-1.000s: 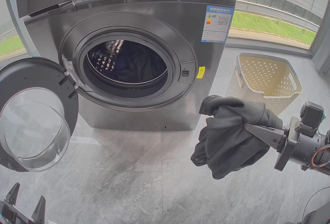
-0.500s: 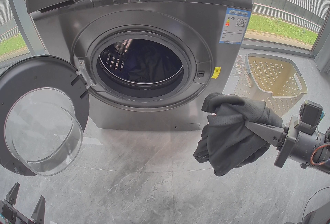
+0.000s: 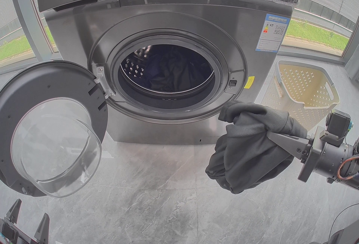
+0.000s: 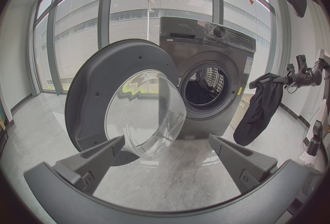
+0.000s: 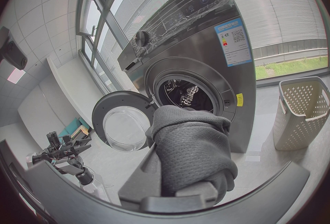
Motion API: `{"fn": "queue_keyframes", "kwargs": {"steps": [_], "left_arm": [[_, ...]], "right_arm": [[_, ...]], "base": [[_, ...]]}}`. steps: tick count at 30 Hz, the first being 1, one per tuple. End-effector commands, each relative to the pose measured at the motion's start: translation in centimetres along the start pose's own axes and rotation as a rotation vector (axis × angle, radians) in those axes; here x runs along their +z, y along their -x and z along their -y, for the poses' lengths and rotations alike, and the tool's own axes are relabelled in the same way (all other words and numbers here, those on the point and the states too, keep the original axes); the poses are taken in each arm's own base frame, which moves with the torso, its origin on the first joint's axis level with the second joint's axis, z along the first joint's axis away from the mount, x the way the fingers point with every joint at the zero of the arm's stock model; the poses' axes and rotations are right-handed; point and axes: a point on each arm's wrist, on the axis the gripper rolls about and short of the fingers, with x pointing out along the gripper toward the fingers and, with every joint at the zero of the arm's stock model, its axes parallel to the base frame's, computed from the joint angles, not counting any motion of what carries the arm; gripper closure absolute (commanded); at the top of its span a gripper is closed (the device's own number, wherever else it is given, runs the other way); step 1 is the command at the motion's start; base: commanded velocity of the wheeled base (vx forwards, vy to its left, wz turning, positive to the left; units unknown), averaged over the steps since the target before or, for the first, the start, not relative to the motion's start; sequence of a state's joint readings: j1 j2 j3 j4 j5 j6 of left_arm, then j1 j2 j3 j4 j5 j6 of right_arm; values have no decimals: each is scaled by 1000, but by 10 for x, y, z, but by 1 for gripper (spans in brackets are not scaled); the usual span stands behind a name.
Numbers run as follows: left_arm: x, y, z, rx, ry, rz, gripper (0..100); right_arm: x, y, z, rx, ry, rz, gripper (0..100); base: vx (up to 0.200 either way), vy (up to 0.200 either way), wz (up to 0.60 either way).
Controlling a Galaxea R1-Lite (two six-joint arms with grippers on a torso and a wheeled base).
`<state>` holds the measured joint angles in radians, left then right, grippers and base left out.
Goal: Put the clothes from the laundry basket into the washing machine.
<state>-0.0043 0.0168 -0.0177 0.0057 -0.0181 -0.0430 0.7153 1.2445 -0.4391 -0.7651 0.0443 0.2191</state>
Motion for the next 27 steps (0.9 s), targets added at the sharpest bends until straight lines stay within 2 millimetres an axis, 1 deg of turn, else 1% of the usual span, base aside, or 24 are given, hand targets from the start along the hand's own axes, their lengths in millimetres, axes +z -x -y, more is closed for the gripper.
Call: {"fn": "queue_keyframes", "kwargs": {"steps": [1, 6, 12, 14, 15, 17, 21, 24, 25, 27], "left_arm": [[-4, 0, 0, -2, 0, -6, 0], [-4, 0, 0, 0, 2, -6, 0], [-4, 0, 0, -1, -8, -4, 0], [-5, -1, 0, 0, -12, -6, 0], [-5, -1, 0, 0, -12, -6, 0], [-5, -1, 0, -2, -24, -4, 0], [-5, -1, 0, -2, -38, -4, 0], [-5, 0, 0, -5, -40, -3, 0], [-5, 0, 0, -5, -40, -3, 0], [-5, 0, 0, -5, -40, -3, 0]], "right_arm": [[-2, -1, 1, -7, -1, -8, 100], [-4, -6, 2, -13, -8, -23, 100], [-7, -9, 1, -11, -26, -38, 100], [-9, -15, 2, -12, -60, -52, 100], [-9, -15, 2, -12, -60, -52, 100], [-6, -30, -1, 5, -105, -22, 100], [-7, -57, -3, 6, -109, 34, 100], [-8, -71, -6, -1, -107, 83, 100], [-8, -71, -6, -1, -107, 83, 100], [-6, -77, -15, 23, -110, 123, 100]], "base": [[0, 0, 0], [0, 0, 0], [0, 200, 0], [0, 0, 0], [0, 0, 0], [0, 0, 0], [0, 0, 0], [0, 0, 0], [0, 0, 0], [0, 0, 0]]}}
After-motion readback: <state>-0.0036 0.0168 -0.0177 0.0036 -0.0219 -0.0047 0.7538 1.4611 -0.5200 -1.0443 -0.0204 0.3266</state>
